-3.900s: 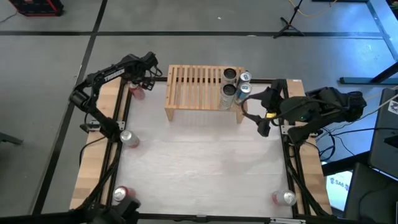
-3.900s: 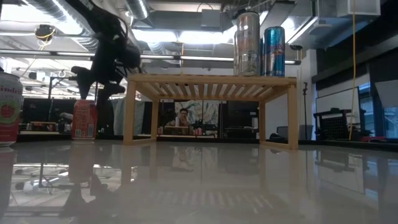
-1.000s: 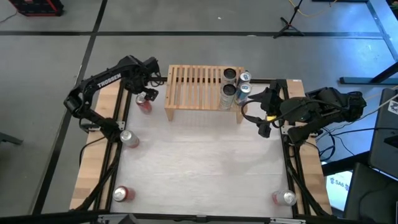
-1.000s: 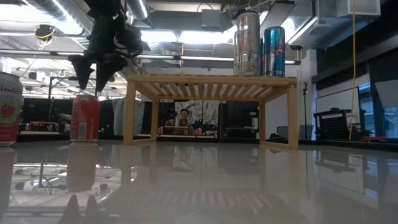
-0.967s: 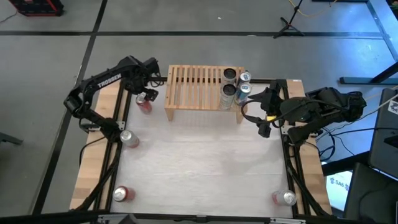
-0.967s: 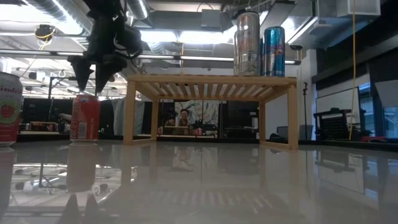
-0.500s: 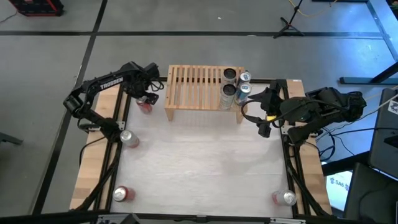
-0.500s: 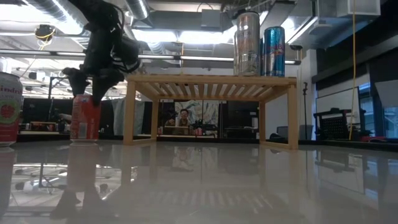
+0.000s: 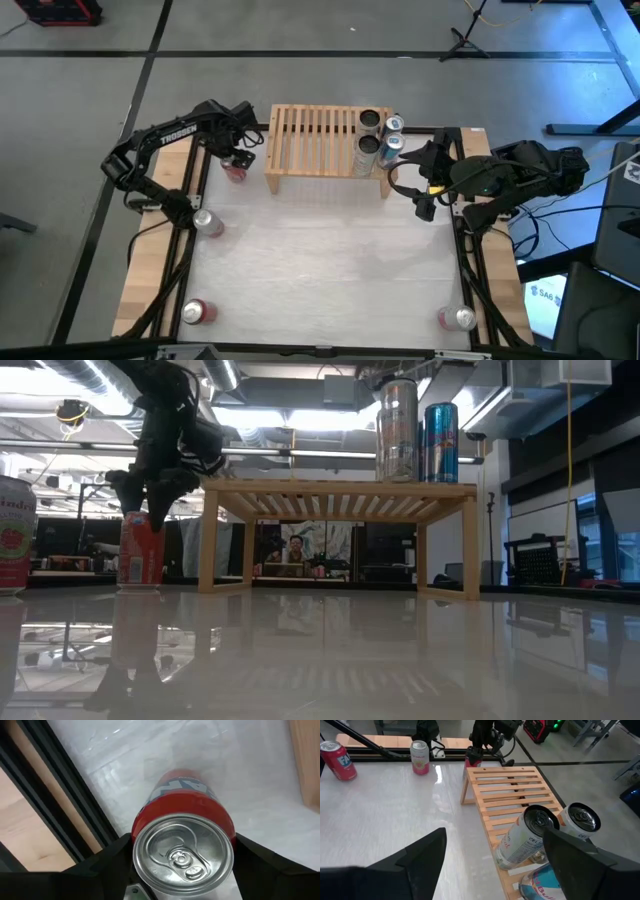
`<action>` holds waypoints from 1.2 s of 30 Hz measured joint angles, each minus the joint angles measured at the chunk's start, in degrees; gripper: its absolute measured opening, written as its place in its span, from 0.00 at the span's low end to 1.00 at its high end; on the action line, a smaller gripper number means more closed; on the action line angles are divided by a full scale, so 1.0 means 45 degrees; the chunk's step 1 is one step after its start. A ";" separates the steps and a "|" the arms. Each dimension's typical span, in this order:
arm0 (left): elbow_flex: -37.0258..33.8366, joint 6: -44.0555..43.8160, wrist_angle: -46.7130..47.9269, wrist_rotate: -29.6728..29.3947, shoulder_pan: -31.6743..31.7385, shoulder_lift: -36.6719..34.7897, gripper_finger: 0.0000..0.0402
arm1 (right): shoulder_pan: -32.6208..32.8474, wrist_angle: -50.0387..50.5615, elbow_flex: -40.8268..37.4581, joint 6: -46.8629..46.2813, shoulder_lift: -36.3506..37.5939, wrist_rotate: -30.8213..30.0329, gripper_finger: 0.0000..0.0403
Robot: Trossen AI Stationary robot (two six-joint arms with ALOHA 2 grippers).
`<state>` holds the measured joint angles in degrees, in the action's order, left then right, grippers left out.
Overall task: Place canned beverage on shelf
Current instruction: Put the top red soda can on the shelf
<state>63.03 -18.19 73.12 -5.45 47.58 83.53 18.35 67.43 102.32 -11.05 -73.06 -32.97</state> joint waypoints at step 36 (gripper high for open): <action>0.0009 -0.1815 -0.1345 0.2354 -1.1735 -0.4119 0.66 | 0.1283 -0.0094 -0.0005 -0.3612 -0.0944 0.2001 0.79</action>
<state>63.07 -26.35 67.06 5.14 -5.23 65.00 24.12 67.00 102.30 -27.30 -77.31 -23.97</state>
